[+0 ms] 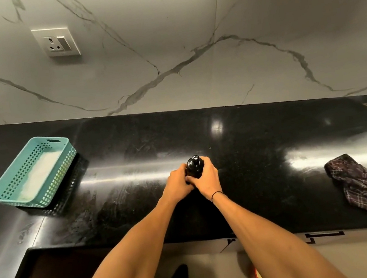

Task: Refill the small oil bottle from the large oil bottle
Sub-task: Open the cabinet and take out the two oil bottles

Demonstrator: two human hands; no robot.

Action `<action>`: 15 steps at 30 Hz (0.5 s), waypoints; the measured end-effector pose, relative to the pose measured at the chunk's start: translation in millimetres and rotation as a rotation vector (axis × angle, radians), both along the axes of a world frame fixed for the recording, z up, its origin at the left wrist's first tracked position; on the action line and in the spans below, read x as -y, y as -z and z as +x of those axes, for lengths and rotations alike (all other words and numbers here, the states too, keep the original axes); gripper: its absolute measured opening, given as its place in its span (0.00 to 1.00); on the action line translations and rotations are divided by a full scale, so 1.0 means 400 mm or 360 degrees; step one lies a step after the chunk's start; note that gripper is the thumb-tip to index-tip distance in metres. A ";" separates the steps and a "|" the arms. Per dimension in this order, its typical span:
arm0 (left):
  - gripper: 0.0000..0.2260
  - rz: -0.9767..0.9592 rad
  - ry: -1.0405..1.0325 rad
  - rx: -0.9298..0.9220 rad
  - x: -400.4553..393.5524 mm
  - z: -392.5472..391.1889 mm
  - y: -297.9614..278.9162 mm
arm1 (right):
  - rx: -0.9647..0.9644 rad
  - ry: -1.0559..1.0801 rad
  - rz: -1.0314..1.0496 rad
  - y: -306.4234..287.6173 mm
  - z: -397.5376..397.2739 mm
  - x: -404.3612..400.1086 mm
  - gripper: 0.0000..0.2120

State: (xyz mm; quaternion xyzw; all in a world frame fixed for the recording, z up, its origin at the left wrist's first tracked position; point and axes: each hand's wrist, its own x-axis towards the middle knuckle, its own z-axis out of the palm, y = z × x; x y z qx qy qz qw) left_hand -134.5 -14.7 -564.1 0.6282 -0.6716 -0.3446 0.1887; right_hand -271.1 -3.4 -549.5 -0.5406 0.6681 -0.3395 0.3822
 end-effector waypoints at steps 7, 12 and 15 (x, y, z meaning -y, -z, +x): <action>0.40 -0.0037 -0.0034 0.0045 -0.010 0.027 -0.094 | -0.0156 0.0043 -0.0084 -0.074 0.011 -0.010 0.49; 0.38 -0.0246 -0.0045 0.0093 -0.015 0.052 -0.225 | -0.0288 0.0033 -0.0286 -0.202 0.013 -0.008 0.42; 0.35 -0.0391 -0.0067 0.0114 -0.020 0.059 -0.316 | -0.0298 0.0043 -0.0444 -0.291 0.015 -0.011 0.37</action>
